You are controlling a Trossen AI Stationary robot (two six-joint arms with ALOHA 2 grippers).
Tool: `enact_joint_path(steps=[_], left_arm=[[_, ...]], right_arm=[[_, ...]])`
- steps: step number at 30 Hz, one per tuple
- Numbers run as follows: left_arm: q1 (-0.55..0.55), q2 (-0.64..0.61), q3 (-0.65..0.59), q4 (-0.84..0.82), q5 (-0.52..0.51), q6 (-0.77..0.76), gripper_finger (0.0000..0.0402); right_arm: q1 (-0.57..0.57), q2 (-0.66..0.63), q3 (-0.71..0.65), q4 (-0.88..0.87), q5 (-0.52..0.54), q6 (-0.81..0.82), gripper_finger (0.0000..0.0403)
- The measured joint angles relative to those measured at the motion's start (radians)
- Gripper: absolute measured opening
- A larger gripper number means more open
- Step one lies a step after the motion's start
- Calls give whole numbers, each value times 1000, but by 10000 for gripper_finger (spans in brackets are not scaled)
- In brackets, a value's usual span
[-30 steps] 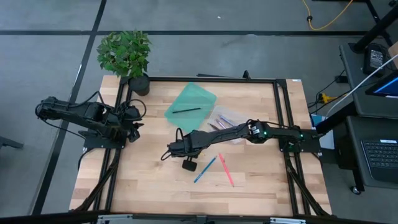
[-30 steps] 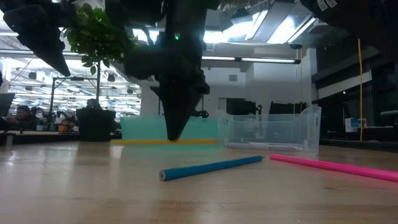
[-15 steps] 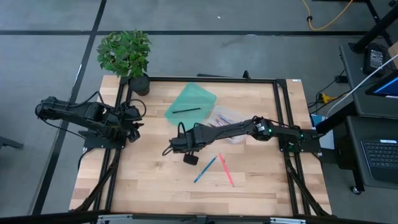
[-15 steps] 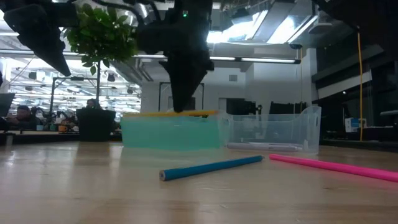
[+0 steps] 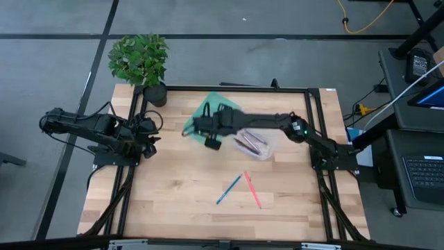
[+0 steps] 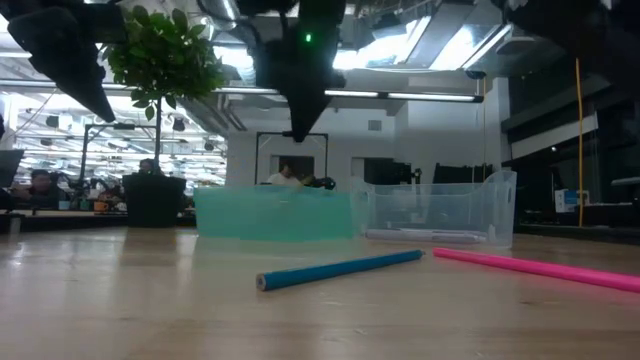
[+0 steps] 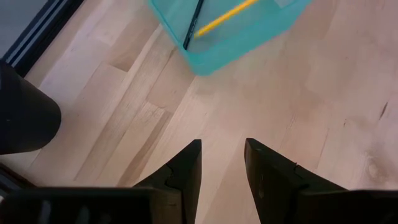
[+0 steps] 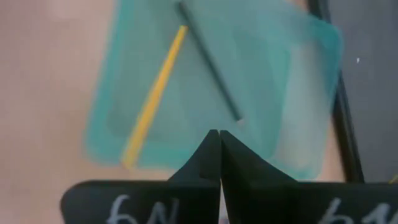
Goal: Sort pens & pencils
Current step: Put the pink pencil into the blue bin
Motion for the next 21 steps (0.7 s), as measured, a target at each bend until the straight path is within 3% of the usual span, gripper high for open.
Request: enact_joint_path(steps=[8, 17, 21], left_arm=[[0, 0, 0, 0, -14, 0, 115], [0, 0, 0, -1, -54, 1, 115], [0, 0, 0, -1, -45, 1, 115]], right_arm=[[-115, 4, 0, 74, -11, -125, 0], [-112, 4, 0, 88, -15, -139, 3], [-82, 4, 0, 85, -101, -94, 15]])
